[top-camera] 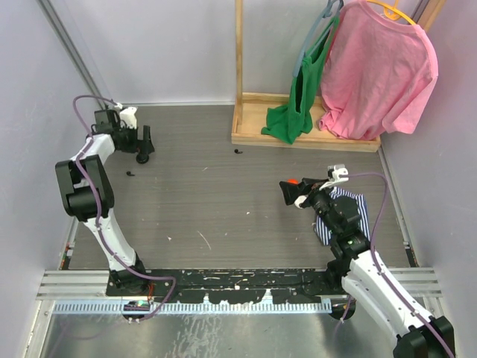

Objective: Insert the wireless bluetooth earbuds into the charging case
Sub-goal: Pick up the charging case at the center of the board.

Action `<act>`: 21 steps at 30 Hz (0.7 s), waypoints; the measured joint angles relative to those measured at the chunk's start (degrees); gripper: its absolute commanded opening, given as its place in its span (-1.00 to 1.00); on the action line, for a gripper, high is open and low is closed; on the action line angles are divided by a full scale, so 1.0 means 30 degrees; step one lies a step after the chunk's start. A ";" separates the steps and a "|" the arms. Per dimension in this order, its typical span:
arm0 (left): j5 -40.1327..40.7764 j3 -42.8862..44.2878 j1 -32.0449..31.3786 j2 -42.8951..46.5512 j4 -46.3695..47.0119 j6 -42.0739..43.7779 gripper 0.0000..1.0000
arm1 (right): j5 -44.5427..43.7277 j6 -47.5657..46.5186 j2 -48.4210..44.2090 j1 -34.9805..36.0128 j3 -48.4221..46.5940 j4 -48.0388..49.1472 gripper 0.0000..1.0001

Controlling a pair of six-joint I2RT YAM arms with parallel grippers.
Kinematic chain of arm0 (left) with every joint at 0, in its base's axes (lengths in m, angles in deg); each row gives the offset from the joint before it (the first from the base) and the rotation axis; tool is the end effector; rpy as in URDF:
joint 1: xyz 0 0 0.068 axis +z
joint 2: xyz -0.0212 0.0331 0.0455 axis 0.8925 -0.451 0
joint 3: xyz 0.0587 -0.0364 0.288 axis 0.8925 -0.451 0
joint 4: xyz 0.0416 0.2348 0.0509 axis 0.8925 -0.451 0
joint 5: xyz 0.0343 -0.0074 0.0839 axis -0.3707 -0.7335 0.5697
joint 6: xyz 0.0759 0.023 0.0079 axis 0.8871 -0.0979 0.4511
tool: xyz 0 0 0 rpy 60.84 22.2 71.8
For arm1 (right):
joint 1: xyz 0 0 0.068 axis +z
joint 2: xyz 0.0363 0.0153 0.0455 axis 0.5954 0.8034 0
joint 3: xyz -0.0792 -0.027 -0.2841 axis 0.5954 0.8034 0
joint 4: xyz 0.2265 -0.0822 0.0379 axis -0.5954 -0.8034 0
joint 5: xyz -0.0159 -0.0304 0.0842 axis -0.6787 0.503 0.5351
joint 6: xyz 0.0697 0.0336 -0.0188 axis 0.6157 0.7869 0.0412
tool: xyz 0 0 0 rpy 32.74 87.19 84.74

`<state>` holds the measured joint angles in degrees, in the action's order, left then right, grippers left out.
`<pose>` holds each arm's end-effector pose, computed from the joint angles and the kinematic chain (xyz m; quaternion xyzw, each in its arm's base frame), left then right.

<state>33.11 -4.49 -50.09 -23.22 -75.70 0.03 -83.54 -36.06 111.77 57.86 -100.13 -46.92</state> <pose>0.4398 0.0740 0.2175 0.0854 0.9132 -0.1015 0.3853 0.1382 0.0586 0.2514 -0.0115 0.7126 0.2860 0.6405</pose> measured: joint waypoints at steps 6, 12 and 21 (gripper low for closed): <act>-0.0940 0.0015 0.0357 -0.0648 -0.1093 0.1727 0.97 | 0.0022 -0.0007 0.0452 0.0000 0.0036 0.0007 1.00; -0.0794 0.0022 0.0423 -0.0962 -0.1348 0.2958 0.88 | 0.0015 0.0000 0.0685 0.0000 0.0058 0.0044 1.00; -0.0561 0.0306 0.0423 -0.1902 -0.1705 0.4022 0.62 | 0.0000 0.0000 0.1064 0.0015 0.0058 0.0153 1.00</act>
<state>31.43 -3.58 -48.82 -28.92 -80.81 12.10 -83.54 -36.06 114.96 57.91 -99.96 -46.46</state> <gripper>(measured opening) 0.861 0.999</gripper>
